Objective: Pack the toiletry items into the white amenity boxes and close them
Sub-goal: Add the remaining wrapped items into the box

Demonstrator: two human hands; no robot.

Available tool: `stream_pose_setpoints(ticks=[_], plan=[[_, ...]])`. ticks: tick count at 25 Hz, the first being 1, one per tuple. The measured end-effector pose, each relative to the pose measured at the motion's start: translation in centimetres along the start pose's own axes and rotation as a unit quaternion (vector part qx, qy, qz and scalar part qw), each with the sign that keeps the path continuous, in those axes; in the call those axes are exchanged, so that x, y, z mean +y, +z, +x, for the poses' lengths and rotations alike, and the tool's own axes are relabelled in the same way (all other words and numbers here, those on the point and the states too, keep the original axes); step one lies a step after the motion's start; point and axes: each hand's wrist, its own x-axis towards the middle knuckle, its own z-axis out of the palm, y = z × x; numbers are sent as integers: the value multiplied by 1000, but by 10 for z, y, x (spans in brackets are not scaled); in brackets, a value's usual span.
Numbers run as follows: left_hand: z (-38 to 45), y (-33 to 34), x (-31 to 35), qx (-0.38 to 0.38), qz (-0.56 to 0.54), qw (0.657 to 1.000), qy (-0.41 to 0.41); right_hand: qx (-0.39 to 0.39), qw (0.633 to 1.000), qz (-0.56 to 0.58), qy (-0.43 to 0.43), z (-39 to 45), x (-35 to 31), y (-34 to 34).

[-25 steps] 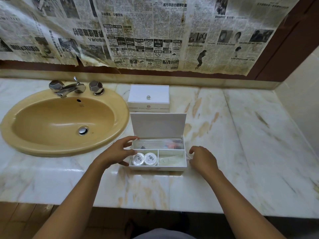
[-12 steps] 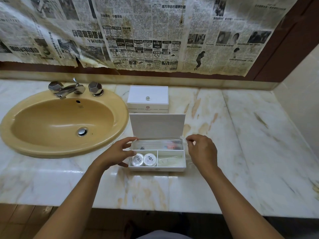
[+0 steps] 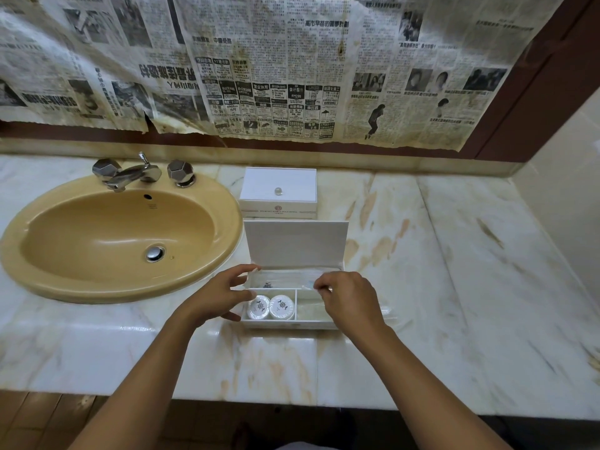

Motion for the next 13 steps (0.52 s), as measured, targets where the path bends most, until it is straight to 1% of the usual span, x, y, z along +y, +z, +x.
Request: stream_pose_setpoints(ticks=[5, 8, 11, 13], plan=[[-1, 1, 2, 1, 4, 1000, -1, -38, 998, -39, -9, 2, 4, 12], [-1, 1, 2, 4, 10, 1000, -4, -64, 997, -52, -5, 2, 6, 23], [-2, 1, 3, 4, 9, 1000, -5, -105, 992, -76, 4, 1, 7, 33], [-3, 2, 4, 5, 10, 1000, -4, -114, 991, -70, 16, 3, 6, 34]])
